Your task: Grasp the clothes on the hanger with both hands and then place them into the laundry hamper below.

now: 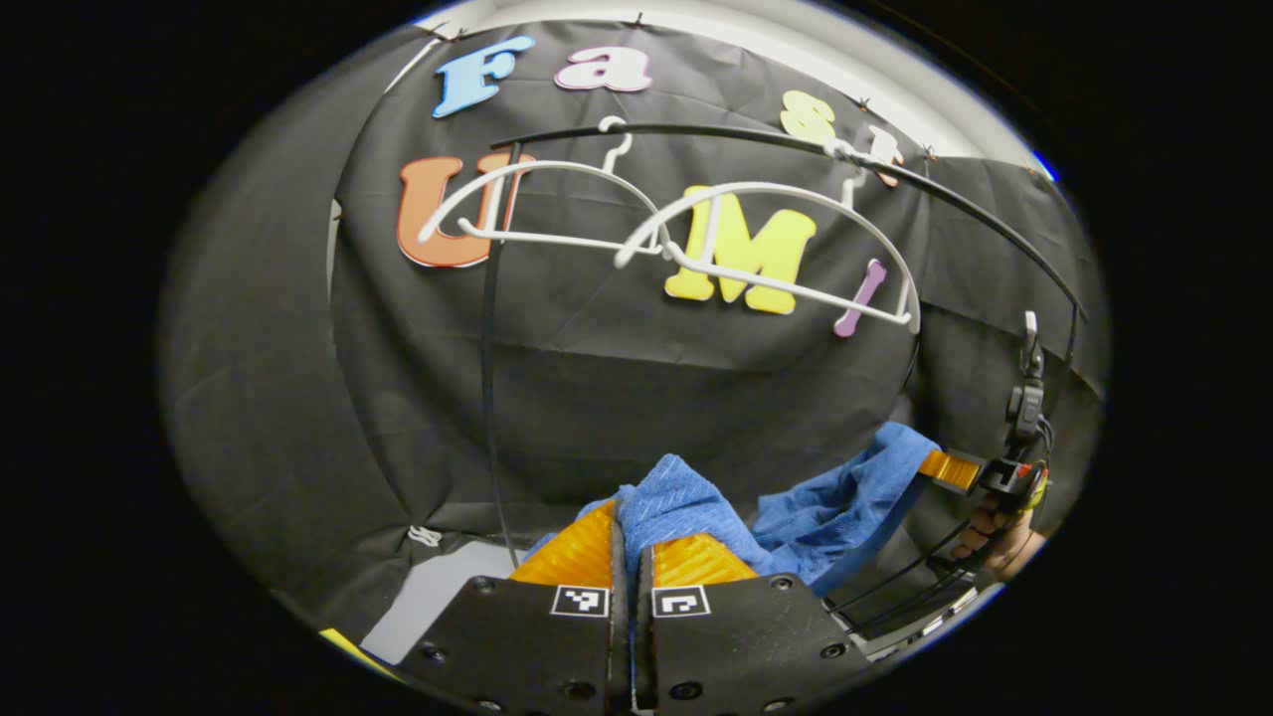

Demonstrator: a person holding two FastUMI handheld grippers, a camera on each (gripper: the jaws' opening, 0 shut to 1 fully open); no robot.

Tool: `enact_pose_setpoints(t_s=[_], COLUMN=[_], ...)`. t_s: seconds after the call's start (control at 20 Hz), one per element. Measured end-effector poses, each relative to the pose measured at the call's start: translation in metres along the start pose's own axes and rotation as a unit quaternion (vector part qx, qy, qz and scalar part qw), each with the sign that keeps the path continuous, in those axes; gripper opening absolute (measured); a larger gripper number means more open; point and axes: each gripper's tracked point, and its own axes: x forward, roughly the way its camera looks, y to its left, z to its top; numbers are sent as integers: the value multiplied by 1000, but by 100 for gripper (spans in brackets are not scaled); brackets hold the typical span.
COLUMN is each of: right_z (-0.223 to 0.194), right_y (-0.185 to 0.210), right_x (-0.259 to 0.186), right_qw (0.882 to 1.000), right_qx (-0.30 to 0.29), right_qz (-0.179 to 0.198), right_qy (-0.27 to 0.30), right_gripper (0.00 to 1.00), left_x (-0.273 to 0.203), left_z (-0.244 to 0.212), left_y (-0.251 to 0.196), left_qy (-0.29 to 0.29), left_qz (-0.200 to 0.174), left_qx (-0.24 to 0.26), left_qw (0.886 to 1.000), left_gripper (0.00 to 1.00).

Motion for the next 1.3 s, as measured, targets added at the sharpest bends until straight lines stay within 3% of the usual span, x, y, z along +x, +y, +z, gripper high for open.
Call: enact_pose_setpoints(t_s=[0.1,0.15,0.6,0.8,1.0,1.05,1.1,1.2,1.3], right_z=[-6,-7,-25,-20,-30,-38,-45,-58,-74], right_y=[15,22,86,111,119,115,113,111,105], right_x=[0,-4,-5,-5,4,7,9,15,22], right_qw=[1000,1000,995,992,989,989,988,985,985], right_qx=[-9,-13,-38,-18,-15,-14,-4,20,22], right_qz=[14,20,89,123,138,138,141,144,137], right_qy=[6,8,33,37,52,60,70,89,105], right_gripper=[6,6,6,6,6,6,6,6,6], left_x=[0,2,17,24,36,39,42,53,59], left_z=[-7,-8,-22,-26,-53,-59,-65,-79,-102], left_y=[-12,-18,-63,-63,-53,-54,-53,-50,-46], left_qy=[7,8,22,21,49,55,60,69,93], left_qz=[-5,-8,-37,-34,-15,-13,-11,-5,3], left_qx=[15,20,40,42,26,22,18,16,0], left_qw=[1000,1000,998,998,998,998,998,997,996], left_gripper=[7,2,2,2,2,7,2,7,2])
